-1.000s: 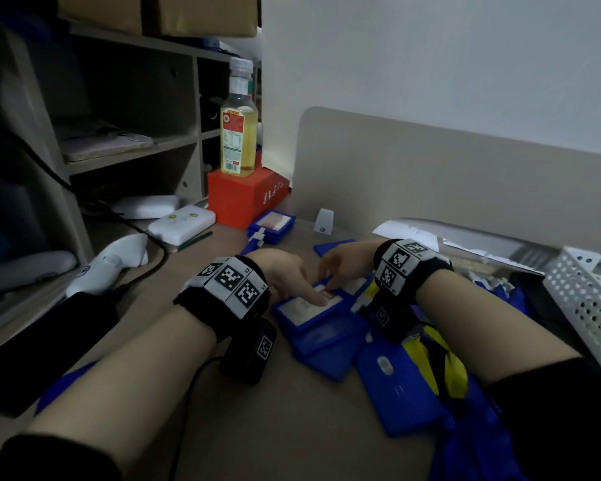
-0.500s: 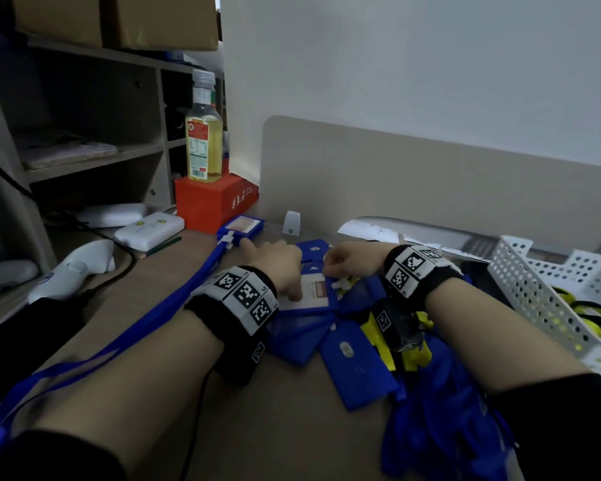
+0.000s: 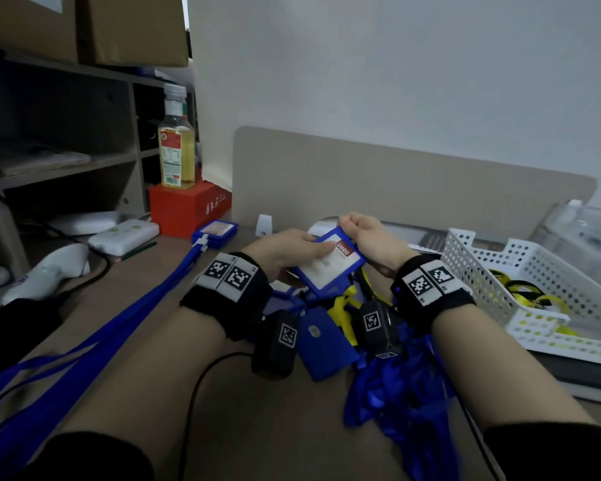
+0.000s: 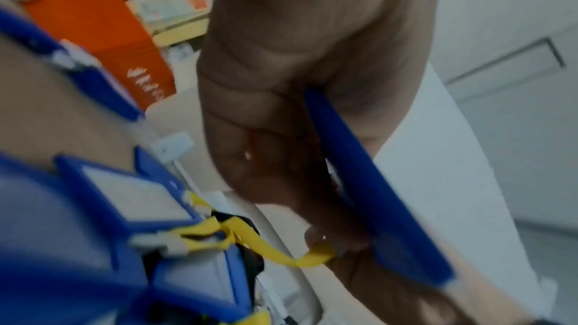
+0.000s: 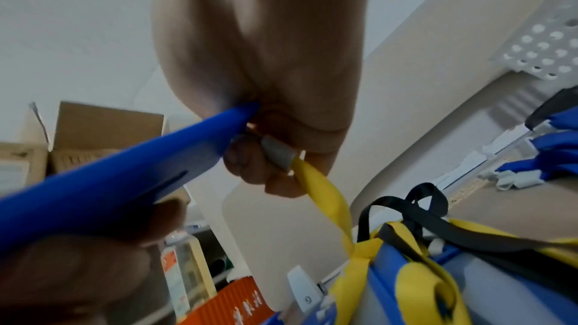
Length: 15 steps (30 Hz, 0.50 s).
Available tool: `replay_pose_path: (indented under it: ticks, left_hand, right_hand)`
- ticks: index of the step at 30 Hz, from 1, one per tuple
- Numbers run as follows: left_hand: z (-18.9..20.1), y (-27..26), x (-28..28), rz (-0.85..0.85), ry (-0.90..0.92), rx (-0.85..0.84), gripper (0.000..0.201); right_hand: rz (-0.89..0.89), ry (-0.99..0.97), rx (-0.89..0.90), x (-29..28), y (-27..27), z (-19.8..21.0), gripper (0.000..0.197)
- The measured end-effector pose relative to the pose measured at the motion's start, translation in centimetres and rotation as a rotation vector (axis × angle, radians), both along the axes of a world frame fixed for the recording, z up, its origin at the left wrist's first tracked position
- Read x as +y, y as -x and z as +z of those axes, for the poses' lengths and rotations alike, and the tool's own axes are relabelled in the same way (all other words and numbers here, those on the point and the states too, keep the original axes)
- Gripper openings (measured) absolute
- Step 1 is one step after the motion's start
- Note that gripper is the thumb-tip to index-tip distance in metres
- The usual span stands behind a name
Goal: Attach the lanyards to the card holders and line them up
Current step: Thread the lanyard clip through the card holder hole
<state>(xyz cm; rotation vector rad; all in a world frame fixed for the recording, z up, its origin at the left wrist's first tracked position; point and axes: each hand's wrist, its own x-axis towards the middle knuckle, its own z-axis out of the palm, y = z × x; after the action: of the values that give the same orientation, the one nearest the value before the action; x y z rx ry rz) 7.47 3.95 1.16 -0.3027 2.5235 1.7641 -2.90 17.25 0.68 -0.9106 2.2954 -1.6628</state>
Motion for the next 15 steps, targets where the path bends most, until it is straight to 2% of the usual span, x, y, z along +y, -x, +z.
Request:
replay_pose_path:
  ticks: [3,7,10,12,15]
  left_hand:
    - [-0.2,-0.4,0.7,-0.037,-0.201,0.069,0.03]
    - [-0.6,-0.7,1.8,-0.029,-0.319,0.129,0.036]
    - [-1.0,-0.6,2.4,-0.057,-0.421,0.125,0.036]
    - [-0.9,-0.6,2.4,-0.063,-0.441,0.142,0.032]
    - [-0.7,-0.5,2.0,-0.037,-0.407,0.156,0.028]
  right_hand:
    - [-0.035,0.232,-0.123,1.1,-1.4,0.6,0.025]
    - [-0.012,0.259,-0.285,2.3,-2.7,0.3,0.038]
    - [-0.008,0.399,-0.422,2.8,-3.5,-0.1,0.042]
    - [0.022,0.518,-0.521,2.8,-3.5,-0.3,0.047]
    - [-0.015,0.51,-0.547,2.6,-3.4,-0.5,0.06]
